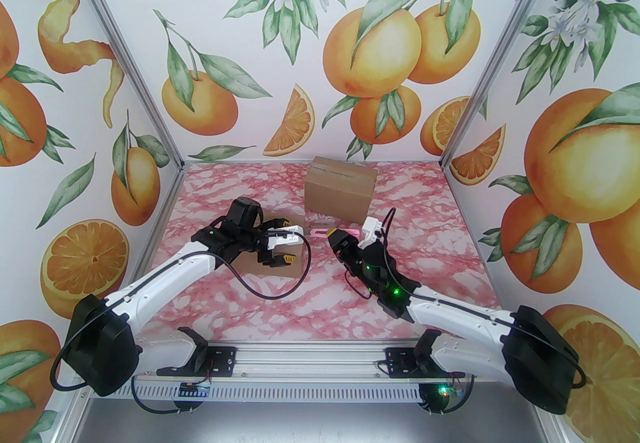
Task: Unpack the express box
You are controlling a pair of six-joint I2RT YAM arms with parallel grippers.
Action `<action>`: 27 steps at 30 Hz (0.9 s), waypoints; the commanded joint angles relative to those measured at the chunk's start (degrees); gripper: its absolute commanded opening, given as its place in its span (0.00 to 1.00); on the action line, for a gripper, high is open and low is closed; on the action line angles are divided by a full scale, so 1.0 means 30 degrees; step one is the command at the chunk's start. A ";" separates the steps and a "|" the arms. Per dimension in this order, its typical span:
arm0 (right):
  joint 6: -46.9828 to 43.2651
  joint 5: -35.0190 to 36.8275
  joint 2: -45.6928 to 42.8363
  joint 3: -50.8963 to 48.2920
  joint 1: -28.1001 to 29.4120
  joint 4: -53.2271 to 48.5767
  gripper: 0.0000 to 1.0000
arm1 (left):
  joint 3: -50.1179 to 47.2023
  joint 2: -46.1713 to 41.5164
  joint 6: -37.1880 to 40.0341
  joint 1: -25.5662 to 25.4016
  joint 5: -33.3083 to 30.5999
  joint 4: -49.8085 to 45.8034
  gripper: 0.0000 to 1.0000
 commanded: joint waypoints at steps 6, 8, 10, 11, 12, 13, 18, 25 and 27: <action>0.0591 0.0342 0.1108 0.0137 0.0469 0.1564 0.00 | -0.0486 -0.0297 0.0182 -0.0111 0.0103 0.0500 0.75; 0.1113 0.0262 0.1525 -0.0193 0.0482 0.2491 0.00 | -0.0579 -0.0242 0.0116 -0.0122 -0.0088 0.0856 0.74; 0.1383 0.0032 0.1987 -0.0287 0.0498 0.3114 0.00 | -0.0668 -0.0209 0.0111 -0.0114 -0.0276 0.1203 0.72; 0.1424 -0.0148 0.2181 -0.0251 0.0501 0.3329 0.00 | -0.0675 -0.0183 0.0153 -0.0144 -0.0344 0.1325 0.72; 0.1504 -0.0314 0.2381 -0.0215 0.0503 0.3537 0.00 | -0.0686 -0.0153 0.0175 -0.0168 -0.0373 0.1416 0.71; 0.1604 -0.0458 0.2600 -0.0170 0.0511 0.3764 0.00 | -0.0616 -0.0110 0.0255 -0.0159 -0.0439 0.1461 0.71; 0.2233 -0.0502 0.3220 -0.0553 0.0506 0.5014 0.00 | -0.0478 0.0155 0.0484 -0.0143 -0.0695 0.1458 0.70; 0.2281 -0.0191 0.3102 -0.0536 0.0497 0.4765 0.00 | 0.0133 0.0013 -0.0550 -0.0021 -0.0848 0.0693 0.84; 0.2174 -0.0156 0.2964 -0.0464 0.0477 0.4554 0.00 | 0.0135 -0.0622 -0.1404 0.0336 -0.0358 0.0477 0.87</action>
